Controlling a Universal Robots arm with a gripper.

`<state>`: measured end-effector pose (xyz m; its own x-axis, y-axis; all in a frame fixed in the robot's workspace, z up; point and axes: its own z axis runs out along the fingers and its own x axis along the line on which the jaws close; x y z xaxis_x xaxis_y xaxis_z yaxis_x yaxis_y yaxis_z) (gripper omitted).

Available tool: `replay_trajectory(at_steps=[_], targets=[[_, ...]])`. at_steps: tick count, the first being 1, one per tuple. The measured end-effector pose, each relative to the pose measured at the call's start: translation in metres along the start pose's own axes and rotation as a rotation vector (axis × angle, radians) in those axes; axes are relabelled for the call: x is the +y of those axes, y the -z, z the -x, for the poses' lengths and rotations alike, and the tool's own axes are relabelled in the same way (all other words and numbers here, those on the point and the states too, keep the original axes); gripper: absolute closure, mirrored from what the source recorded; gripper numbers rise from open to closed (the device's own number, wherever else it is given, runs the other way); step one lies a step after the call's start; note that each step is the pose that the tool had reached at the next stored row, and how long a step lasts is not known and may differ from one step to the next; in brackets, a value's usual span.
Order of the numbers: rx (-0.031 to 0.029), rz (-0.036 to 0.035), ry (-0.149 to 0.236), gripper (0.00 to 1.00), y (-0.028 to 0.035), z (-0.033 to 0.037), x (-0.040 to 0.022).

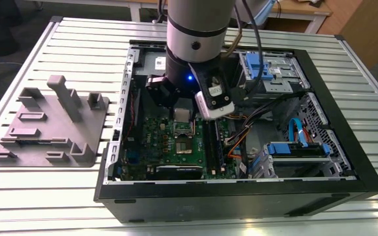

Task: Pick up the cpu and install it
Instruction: 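Place the cpu into insertion slot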

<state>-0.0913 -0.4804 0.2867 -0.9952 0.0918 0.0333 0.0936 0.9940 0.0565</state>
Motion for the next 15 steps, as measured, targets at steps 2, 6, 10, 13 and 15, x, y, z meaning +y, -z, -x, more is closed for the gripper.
replay_trajectory(at_steps=[2, 6, 10, 13, 15], targets=[[0.0000, 0.0000, 0.000, 0.53, -0.0037, 0.0001, -0.0003], [0.0000, 0.0000, 0.000, 0.53, -0.0109, 0.0004, -0.0008], [0.0000, 0.0000, 0.000, 0.53, -0.0175, 0.0006, -0.0011], [0.0001, -0.0002, 0.000, 0.53, -0.0191, 0.0007, -0.0012], [0.0000, -0.0001, 0.000, 0.53, -0.0206, 0.0007, -0.0013]])
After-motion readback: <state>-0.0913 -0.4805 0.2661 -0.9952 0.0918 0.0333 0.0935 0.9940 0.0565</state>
